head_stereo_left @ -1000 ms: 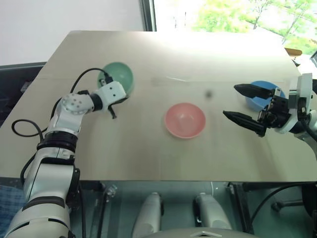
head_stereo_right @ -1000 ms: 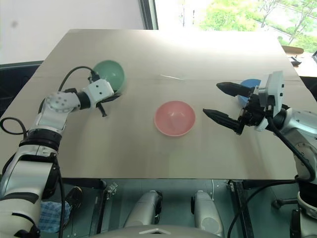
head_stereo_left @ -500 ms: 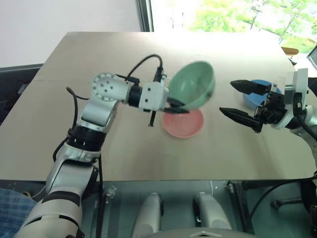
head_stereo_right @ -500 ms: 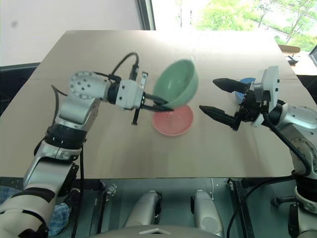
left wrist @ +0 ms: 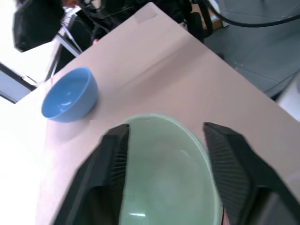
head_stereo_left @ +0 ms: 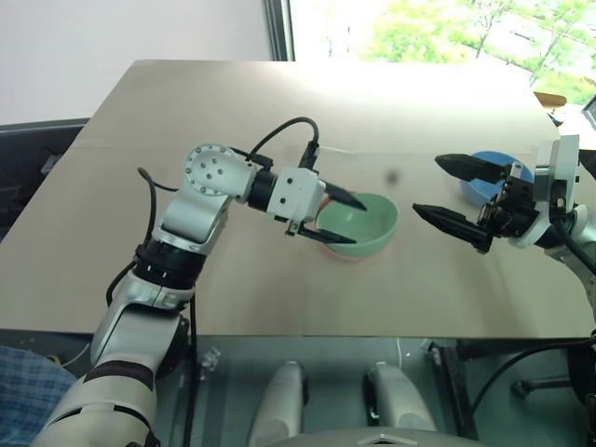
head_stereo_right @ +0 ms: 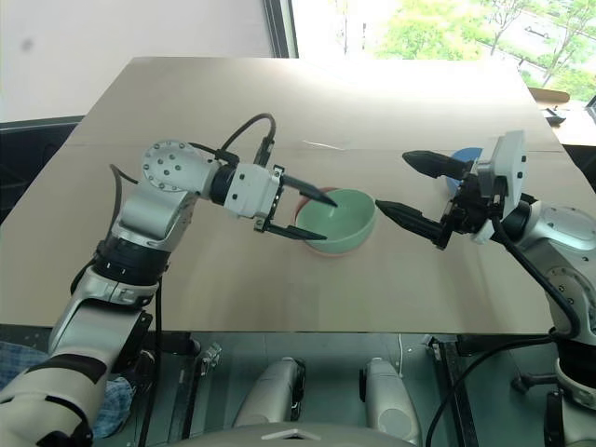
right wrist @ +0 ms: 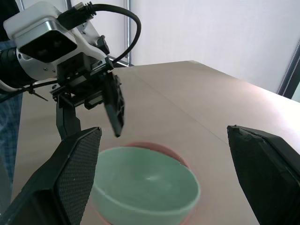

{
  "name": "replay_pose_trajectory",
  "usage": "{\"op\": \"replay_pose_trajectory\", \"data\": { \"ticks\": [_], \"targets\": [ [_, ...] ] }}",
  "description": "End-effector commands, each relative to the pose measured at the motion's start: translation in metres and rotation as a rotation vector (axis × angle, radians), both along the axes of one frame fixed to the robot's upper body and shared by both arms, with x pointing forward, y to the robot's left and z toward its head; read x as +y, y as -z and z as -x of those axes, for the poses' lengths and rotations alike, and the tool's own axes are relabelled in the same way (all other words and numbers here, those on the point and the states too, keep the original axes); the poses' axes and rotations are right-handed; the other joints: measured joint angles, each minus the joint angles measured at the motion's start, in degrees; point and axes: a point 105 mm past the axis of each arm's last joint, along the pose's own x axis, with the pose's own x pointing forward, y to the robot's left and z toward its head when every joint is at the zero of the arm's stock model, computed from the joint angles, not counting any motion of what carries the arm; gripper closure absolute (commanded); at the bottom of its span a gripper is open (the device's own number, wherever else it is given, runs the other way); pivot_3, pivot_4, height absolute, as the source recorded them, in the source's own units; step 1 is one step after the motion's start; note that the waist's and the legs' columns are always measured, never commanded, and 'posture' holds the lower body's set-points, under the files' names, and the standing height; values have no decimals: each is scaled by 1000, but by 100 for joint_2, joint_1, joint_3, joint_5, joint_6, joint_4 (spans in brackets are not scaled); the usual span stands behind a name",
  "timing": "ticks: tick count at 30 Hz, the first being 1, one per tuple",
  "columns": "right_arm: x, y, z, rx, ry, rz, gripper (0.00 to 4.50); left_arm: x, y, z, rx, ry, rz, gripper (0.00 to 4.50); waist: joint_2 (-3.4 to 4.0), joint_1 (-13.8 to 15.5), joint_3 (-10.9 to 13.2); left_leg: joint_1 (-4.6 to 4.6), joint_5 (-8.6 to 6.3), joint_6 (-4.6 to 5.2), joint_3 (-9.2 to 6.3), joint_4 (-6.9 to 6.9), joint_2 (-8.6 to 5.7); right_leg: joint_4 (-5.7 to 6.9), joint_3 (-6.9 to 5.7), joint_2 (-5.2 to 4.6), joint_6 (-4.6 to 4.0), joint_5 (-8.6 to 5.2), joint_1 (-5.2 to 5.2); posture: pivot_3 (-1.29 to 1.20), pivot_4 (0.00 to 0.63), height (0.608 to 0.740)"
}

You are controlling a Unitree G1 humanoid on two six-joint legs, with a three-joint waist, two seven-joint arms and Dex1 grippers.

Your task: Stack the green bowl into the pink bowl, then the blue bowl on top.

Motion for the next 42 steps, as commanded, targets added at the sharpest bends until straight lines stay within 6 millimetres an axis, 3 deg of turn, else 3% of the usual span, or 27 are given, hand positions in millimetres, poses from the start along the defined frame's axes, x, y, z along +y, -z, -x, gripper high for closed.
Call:
{"op": "replay_pose_trajectory", "data": {
  "ticks": [1,6,10,14,21,28,36,41,42],
  "targets": [
    [-2,-10,6,-55,2,4,0,9,-25,-1,59,-58,140,666,0,-12,0,0,0,0,0,0,0,0,0,0,0,0,0,0,150,740],
    [-10,-5,-2,-48,66,32,0,38,-41,2,292,-159,372,666,0,-33,0,1,0,0,0,-1,1,2,3,0,0,0,-1,0,150,740],
    [-20,8,-23,-9,174,100,0,77,-22,-5,360,-351,415,666,2,-35,0,10,0,0,5,-2,2,7,9,0,0,0,-1,0,150,740],
    [-40,25,-54,16,342,210,0,113,-12,-2,428,-482,507,666,1,-14,0,9,0,0,5,-1,2,7,7,-1,0,0,-1,0,150,740],
    [-87,52,-90,138,571,429,0,153,-18,21,490,-536,597,666,0,5,1,-2,0,0,7,-4,-2,3,7,-9,-1,0,-13,0,150,740],
    [-105,63,-111,178,659,535,0,164,-33,35,464,-495,604,666,1,-18,1,0,0,0,12,-11,-1,4,10,-9,-2,-1,-16,0,150,740],
    [-123,84,-123,261,703,682,0,166,-27,51,526,-431,538,666,2,-17,2,-4,0,0,18,-14,-1,3,14,-9,-2,-1,-24,0,150,740],
    [-127,84,-127,241,708,695,1500,167,-25,52,514,-430,538,501,2,-22,2,-5,0,-1,22,-17,0,7,20,-9,-2,0,-32,0,150,740],
    [-127,84,-127,242,705,695,2101,166,-25,52,509,-430,539,501,2,-22,2,-6,0,-1,22,-17,0,7,20,-9,-2,-1,-32,0,150,740]
  ]
}}
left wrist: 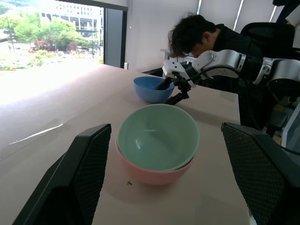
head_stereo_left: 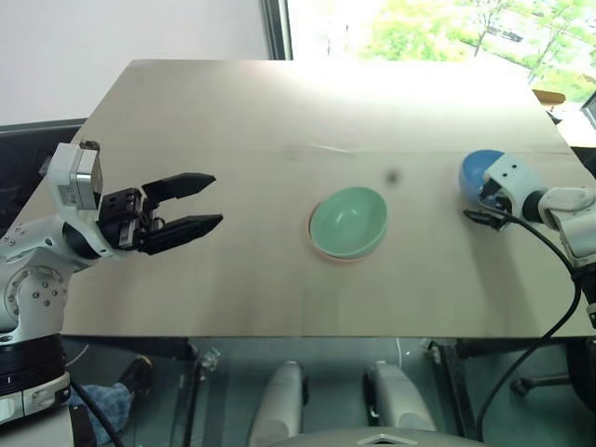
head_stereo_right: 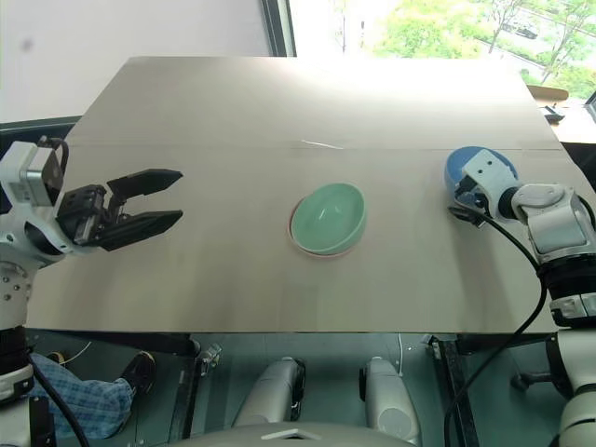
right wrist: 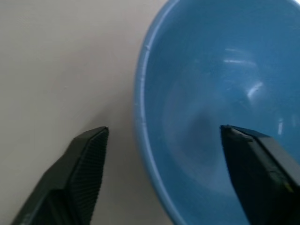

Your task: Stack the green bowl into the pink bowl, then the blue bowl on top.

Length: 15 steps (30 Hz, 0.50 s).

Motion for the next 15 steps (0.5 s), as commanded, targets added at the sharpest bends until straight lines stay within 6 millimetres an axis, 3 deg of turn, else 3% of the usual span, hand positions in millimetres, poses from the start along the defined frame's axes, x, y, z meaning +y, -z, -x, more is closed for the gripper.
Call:
{"op": "replay_pose_trajectory", "data": {
  "ticks": [1,3,6,11,15],
  "targets": [
    [1,-13,-4,-45,-18,2,2268,0,-12,6,-75,3,-10,501,0,0,0,0,0,0,1,0,0,0,0,0,0,0,0,0,150,740],
    [1,-12,-3,-44,-21,2,3293,0,-12,6,-78,3,-8,501,0,0,0,0,0,0,2,0,0,0,3,0,0,0,0,0,150,740],
    [0,-13,-3,-46,-20,-2,4398,-1,-10,5,-78,8,-17,501,0,0,0,0,0,0,2,0,0,0,3,0,0,0,0,0,150,740],
    [1,-18,-4,-84,-29,7,4398,2,-10,2,-90,-1,-28,501,0,0,0,0,0,0,3,0,0,0,3,0,0,0,0,0,150,740],
    [32,-36,4,-140,-215,35,4398,6,-8,1,-83,-9,-31,501,1,-6,1,-3,0,0,5,-1,0,2,5,0,0,0,-8,0,150,740]
  ]
}}
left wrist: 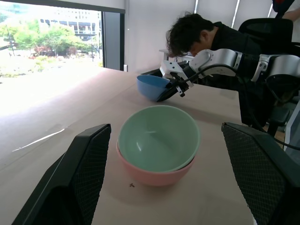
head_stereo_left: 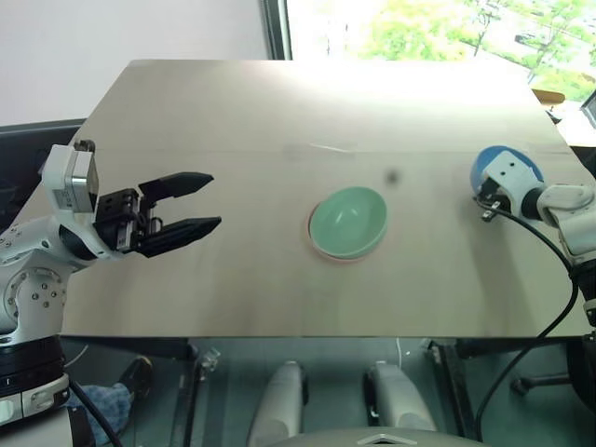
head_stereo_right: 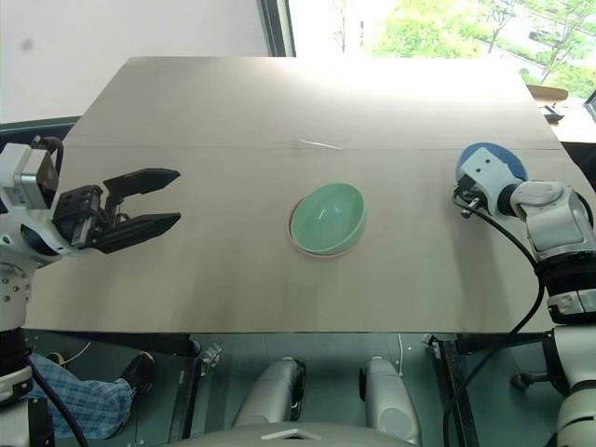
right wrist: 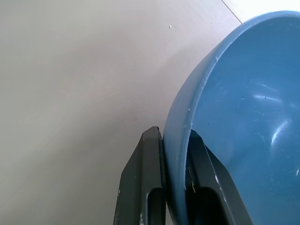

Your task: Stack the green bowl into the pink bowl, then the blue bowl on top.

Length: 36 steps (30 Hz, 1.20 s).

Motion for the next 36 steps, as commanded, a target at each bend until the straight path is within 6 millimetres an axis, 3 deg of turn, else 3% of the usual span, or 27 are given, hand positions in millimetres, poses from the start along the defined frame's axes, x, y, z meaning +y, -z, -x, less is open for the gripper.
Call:
{"op": "replay_pose_trajectory", "data": {
  "ticks": [1,4,8,11,14,22,23,28,32,36],
  "targets": [
    [40,-45,10,-142,-229,14,4398,4,-5,1,-34,-3,-23,501,2,-13,1,-2,0,0,3,-2,0,2,3,1,0,0,-5,0,150,740],
    [77,-69,29,-165,-385,-7,4398,5,-2,-1,-31,-1,-31,501,14,-26,9,-4,0,0,10,-4,2,6,11,1,0,0,-13,0,150,740],
    [163,-90,94,-171,-821,-23,4398,2,2,-6,-23,21,-38,501,30,9,19,-10,0,0,7,-5,2,5,8,1,0,0,-19,0,150,740],
    [183,-81,123,-118,-957,21,4398,1,3,-10,-26,29,-43,501,21,11,14,-11,0,0,-3,-6,12,3,-2,10,1,0,-16,0,150,740],
    [197,-81,134,-132,-1008,17,4398,0,3,-13,-31,36,-45,501,19,23,14,-10,0,0,-3,4,3,2,-2,2,1,0,-8,0,150,740],
    [208,-83,130,-169,-1009,50,4398,-4,4,-16,-38,54,-49,501,19,-2,14,-9,0,0,-4,2,2,6,-3,1,1,0,-12,0,150,740],
    [209,-84,129,-172,-1010,51,3666,-4,4,-16,-39,54,-48,501,19,-3,14,-9,0,0,-3,1,2,6,-2,1,0,0,-13,0,150,740],
    [208,-87,129,-151,-997,51,1603,-3,5,-15,-38,50,-51,501,19,3,14,-9,0,0,-3,1,2,6,-2,1,1,0,-13,0,150,740],
    [203,-104,121,-179,-910,-88,1603,-3,6,-14,-35,47,-51,501,19,4,14,-9,0,0,-4,1,3,6,-3,1,0,0,-13,0,150,740],
    [169,-104,104,-170,-757,-200,1603,-2,10,-15,-24,-4,-52,501,12,29,10,-9,0,0,-5,1,2,6,-3,0,0,0,-11,0,150,740]
  ]
}}
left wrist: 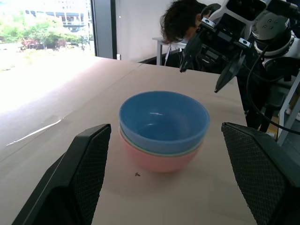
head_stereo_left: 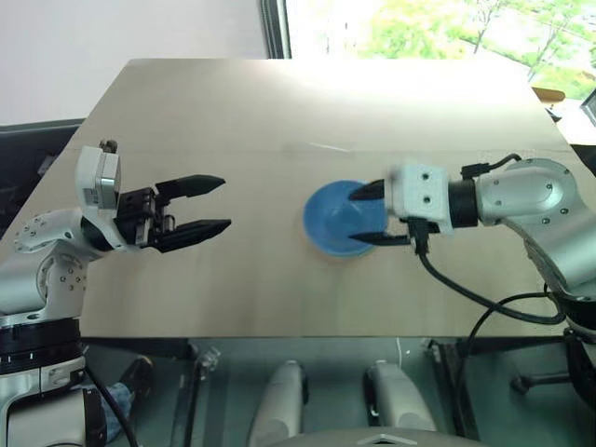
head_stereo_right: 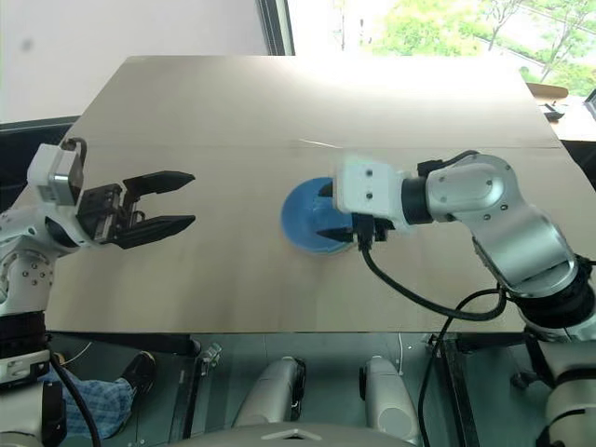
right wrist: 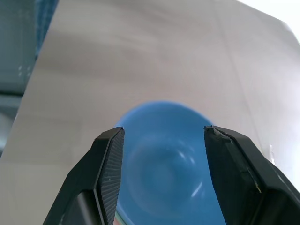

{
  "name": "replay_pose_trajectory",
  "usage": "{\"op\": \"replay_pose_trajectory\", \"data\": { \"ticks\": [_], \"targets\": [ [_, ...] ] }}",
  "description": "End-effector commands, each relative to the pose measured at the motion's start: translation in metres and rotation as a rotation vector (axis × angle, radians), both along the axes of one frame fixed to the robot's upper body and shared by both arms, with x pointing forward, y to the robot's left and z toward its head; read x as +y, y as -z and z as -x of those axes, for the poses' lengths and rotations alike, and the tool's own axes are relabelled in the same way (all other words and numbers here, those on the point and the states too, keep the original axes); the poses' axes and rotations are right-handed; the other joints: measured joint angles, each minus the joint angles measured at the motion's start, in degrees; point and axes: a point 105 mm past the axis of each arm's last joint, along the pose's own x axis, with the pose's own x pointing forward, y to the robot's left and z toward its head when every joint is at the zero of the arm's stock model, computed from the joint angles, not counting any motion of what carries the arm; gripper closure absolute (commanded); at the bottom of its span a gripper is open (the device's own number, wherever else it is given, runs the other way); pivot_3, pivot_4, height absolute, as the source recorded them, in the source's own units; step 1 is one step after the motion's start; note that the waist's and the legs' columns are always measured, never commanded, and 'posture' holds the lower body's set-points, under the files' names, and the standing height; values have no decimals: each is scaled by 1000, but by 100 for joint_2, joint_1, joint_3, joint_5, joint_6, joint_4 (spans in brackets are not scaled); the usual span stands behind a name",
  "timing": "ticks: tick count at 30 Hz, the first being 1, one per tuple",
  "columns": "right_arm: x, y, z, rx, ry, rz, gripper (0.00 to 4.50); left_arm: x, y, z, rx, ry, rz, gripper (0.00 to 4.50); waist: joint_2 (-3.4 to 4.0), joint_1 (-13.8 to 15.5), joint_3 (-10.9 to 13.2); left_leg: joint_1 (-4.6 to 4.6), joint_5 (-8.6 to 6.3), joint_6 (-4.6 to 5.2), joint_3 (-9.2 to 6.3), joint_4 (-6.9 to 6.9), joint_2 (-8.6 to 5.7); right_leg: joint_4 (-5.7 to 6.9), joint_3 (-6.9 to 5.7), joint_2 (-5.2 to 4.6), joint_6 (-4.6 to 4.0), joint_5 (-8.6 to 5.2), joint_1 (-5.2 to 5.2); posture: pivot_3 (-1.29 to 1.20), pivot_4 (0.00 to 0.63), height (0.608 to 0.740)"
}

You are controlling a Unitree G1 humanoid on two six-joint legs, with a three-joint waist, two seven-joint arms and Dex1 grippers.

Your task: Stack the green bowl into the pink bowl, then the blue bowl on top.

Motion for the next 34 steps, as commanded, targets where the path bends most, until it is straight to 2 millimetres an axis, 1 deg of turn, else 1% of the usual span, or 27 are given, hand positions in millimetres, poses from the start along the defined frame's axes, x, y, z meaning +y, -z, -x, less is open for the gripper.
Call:
{"op": "replay_pose_trajectory", "data": {
  "ticks": [1,4,6,8,10,13,16,18,20,22,25,28,34],
  "targets": [
    [-43,-9,-20,-3,180,-141,1603,2,-1,1,-17,-68,-13,501,-6,26,-3,0,0,0,-2,0,0,-3,-1,-1,0,0,3,0,150,740],
    [-84,5,-29,66,297,-282,1603,2,9,3,16,-147,-24,501,-10,35,-6,0,-1,1,0,-1,-2,-8,0,-4,0,0,8,0,150,740],
    [-102,12,-28,87,335,-350,1603,4,12,3,28,-213,-8,501,-9,27,-5,1,-1,1,3,-3,-2,-4,3,-5,0,0,6,0,150,740],
    [-127,25,-24,118,377,-390,1603,9,21,1,57,-311,-21,501,-9,15,-5,3,-1,1,2,-3,0,0,3,-3,0,0,4,0,150,740],
    [-148,37,-15,142,393,-391,1603,13,31,5,77,-385,-60,501,-9,3,-6,6,0,1,5,-4,2,1,7,-1,0,0,5,0,150,740],
    [-169,46,-6,142,391,-390,1603,18,46,14,87,-455,-102,501,-7,-16,-4,12,-1,1,18,-6,1,-2,21,-2,0,0,7,0,150,740],
    [-189,55,2,138,391,-372,1603,21,54,24,85,-477,-124,501,-7,-8,-4,18,-1,1,22,-5,5,1,24,1,0,0,8,0,150,740],
    [-197,60,5,144,391,-351,1603,21,58,30,92,-486,-126,501,-7,2,-5,21,-1,1,21,-4,5,2,22,2,0,0,13,0,150,740],
    [-199,64,10,163,370,-329,1603,22,60,35,97,-499,-119,501,-7,4,-4,32,-1,1,21,-4,5,-1,21,2,0,0,27,0,150,740],
    [-198,66,13,176,351,-325,1603,23,62,37,88,-522,-121,501,-7,7,-4,36,-1,1,20,-3,5,-3,21,2,0,0,33,0,150,740],
    [-198,68,12,169,347,-348,1603,23,63,39,88,-535,-134,501,-8,8,-4,54,-1,1,20,-5,5,-6,21,2,0,0,52,0,150,740],
    [-198,72,12,169,342,-341,1603,23,62,39,80,-534,-141,501,-9,8,-3,103,-2,1,26,-17,5,-17,25,1,0,-3,100,0,150,740],
    [-193,72,14,183,328,-349,1603,24,62,38,67,-536,-150,501,-9,8,-3,105,-2,1,29,-18,6,-18,29,2,-1,-3,100,0,150,740]
  ]
}}
